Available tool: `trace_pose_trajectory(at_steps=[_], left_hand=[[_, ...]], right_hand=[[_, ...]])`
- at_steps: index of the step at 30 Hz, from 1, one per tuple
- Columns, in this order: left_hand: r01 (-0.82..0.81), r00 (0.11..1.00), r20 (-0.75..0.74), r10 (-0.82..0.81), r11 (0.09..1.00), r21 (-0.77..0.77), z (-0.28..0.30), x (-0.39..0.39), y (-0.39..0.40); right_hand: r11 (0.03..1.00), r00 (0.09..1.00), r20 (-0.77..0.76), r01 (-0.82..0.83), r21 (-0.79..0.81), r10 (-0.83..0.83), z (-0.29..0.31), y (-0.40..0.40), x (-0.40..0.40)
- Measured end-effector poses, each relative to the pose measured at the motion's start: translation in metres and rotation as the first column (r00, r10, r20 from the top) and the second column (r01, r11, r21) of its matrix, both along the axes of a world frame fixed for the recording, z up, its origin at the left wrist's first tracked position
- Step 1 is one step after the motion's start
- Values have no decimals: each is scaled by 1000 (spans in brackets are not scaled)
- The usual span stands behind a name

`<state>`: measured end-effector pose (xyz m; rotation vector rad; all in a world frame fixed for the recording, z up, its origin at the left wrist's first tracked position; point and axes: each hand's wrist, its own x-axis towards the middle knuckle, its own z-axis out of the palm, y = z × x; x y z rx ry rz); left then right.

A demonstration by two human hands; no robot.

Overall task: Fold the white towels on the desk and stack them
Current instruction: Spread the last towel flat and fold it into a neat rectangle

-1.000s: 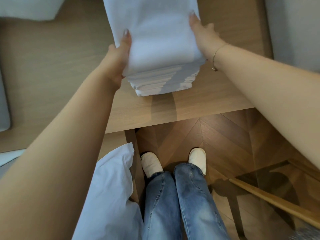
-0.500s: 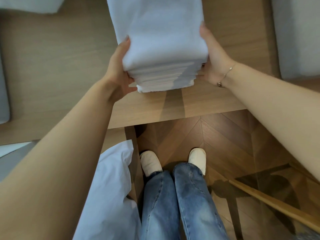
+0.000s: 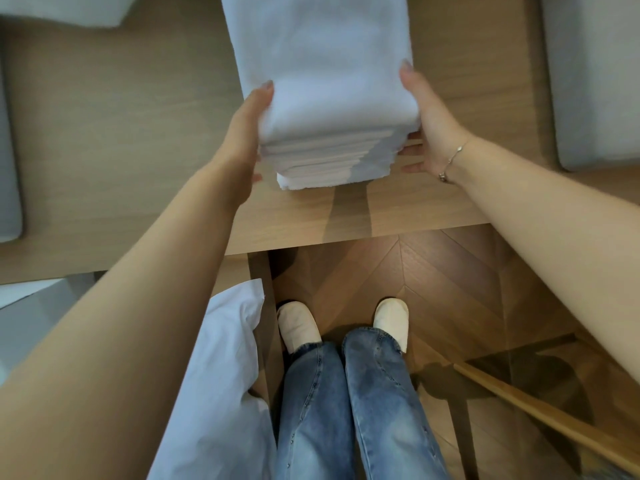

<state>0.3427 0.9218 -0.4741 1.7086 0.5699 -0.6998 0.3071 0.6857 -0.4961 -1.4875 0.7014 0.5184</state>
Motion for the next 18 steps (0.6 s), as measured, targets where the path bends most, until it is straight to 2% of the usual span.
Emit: trace_pose_trajectory(at_steps=[1, 2, 3, 4, 6, 7, 8, 10, 15, 18], left_hand=[[0, 987, 162, -19, 993, 120, 3, 3, -3], [25, 931, 341, -129, 955, 294, 7, 6, -6], [52, 836, 457, -305, 872, 487, 11, 6, -9], [59, 727, 488, -483, 752, 656, 14, 5, -14], [87, 545, 393, -741, 516, 852, 14, 3, -24], [126, 502, 324, -802, 439, 890, 11, 1, -28], [167, 496, 277, -823, 403, 900, 6, 0, -31], [217, 518, 253, -817, 412, 885, -4, 2, -30], [339, 540, 185, -821, 413, 845, -2, 18, -32], [463, 544, 54, -837, 353, 813, 12, 21, -30]], right_hand=[[993, 998, 64, 22, -119, -15, 3, 0, 0], [949, 988, 152, 38, -312, 10, 6, 0, 1], [838, 961, 251, 37, -544, 120, 11, 1, 2], [679, 904, 315, 38, -733, 290, 16, 4, 4], [421, 763, 277, 7, -907, 585, 23, 11, 11], [361, 720, 217, -49, -931, 659, 23, 14, 14], [339, 704, 162, -118, -933, 691, 19, 17, 16], [326, 708, 93, -202, -923, 700, 9, 19, 15], [211, 731, -103, -325, -922, 674, 14, 21, 28], [209, 695, -198, -455, -865, 691, 30, 21, 28]])
